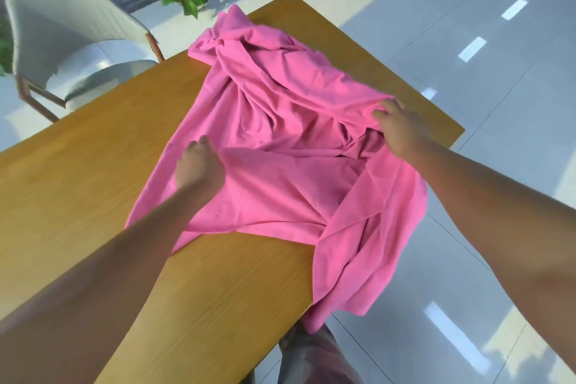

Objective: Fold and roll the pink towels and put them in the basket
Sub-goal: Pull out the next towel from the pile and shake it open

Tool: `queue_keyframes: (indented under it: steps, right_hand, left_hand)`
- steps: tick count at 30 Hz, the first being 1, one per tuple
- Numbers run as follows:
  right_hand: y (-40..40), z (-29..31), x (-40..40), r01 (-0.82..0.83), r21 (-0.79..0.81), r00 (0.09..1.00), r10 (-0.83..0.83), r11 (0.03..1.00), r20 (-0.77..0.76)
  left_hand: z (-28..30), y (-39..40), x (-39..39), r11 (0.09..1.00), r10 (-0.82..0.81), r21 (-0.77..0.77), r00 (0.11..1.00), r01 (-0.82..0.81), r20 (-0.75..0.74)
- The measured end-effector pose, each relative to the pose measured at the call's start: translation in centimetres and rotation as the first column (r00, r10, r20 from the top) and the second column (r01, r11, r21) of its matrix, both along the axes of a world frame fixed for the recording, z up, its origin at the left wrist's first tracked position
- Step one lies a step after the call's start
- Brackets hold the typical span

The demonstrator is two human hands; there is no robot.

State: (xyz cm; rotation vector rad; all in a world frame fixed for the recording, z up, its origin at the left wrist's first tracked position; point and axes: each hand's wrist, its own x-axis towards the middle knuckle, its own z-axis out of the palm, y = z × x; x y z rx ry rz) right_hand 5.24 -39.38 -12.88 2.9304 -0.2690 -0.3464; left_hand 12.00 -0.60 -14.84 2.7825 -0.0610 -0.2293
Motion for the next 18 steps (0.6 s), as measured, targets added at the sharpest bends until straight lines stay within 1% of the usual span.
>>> queue_keyframes:
  steps: [1, 3, 5, 6, 8, 9, 10, 11, 12, 13, 15, 16, 18]
  right_hand:
    - [0.2, -0.3, -0.2, 0.028, 0.014, 1.000, -0.028, 1.000, 0.007]
    - [0.4, -1.0, -0.8, 0.134, 0.071, 0.989, -0.138, 0.989, 0.060]
    - [0.7, -2.1, -1.9, 0.304, 0.167, 0.938, -0.325, 0.938, 0.120]
    - [0.9, -2.7, -2.3, 0.404, 0.232, 0.893, -0.437, 0.885, 0.111]
    - [0.9, -3.8, -2.8, 0.578, 0.364, 0.777, -0.629, 0.730, 0.028]
    - [0.8, -4.4, -3.0, 0.628, 0.418, 0.729, -0.684, 0.656, -0.024]
    - [0.6, -4.9, -3.2, 0.644, 0.456, 0.711, -0.700, 0.614, -0.062]
    - [0.4, -5.4, -3.3, 0.629, 0.474, 0.727, -0.683, 0.616, -0.077]
    - [0.0, -5.9, -3.4, 0.592, 0.471, 0.764, -0.641, 0.654, -0.070]
    - [-0.4, -6.1, -3.6, 0.547, 0.457, 0.803, -0.594, 0.701, -0.049]
    - [-1.3, -6.1, -3.7, 0.472, 0.422, 0.853, -0.522, 0.775, 0.005]
    - [-1.8, -5.9, -3.8, 0.440, 0.400, 0.871, -0.491, 0.804, 0.027]
    - [-2.9, -5.4, -4.0, 0.397, 0.358, 0.895, -0.444, 0.845, 0.056]
  left_hand:
    - [0.0, -1.1, -0.4, 0.999, -0.028, 0.018, 0.999, 0.029, -0.025]
    - [-0.3, -3.3, -1.2, 0.988, -0.124, 0.083, 0.991, 0.128, -0.047]
    - [-0.8, -6.0, -2.2, 0.953, -0.280, 0.096, 0.956, 0.287, -0.086]
    - [-1.2, -7.6, -2.8, 0.926, -0.361, 0.073, 0.925, 0.371, -0.119]
    - [-2.3, -10.9, -3.8, 0.876, -0.467, 0.038, 0.865, 0.481, -0.186]
    - [-2.9, -12.4, -4.3, 0.850, -0.505, 0.037, 0.832, 0.526, -0.231]
    - [-3.5, -13.9, -4.8, 0.820, -0.539, 0.036, 0.791, 0.572, -0.290]
    - [-4.2, -15.3, -5.3, 0.788, -0.570, 0.028, 0.746, 0.615, -0.344]
    - [-4.8, -16.4, -5.8, 0.759, -0.590, 0.041, 0.713, 0.650, -0.380]
    - [-5.5, -17.2, -6.3, 0.734, -0.600, 0.080, 0.699, 0.674, -0.390]
    - [-6.7, -18.1, -6.9, 0.699, -0.611, 0.183, 0.711, 0.691, -0.349]
    - [-7.0, -18.2, -6.9, 0.695, -0.610, 0.211, 0.718, 0.688, -0.334]
    - [-7.4, -17.6, -6.7, 0.679, -0.607, 0.223, 0.705, 0.700, -0.366]
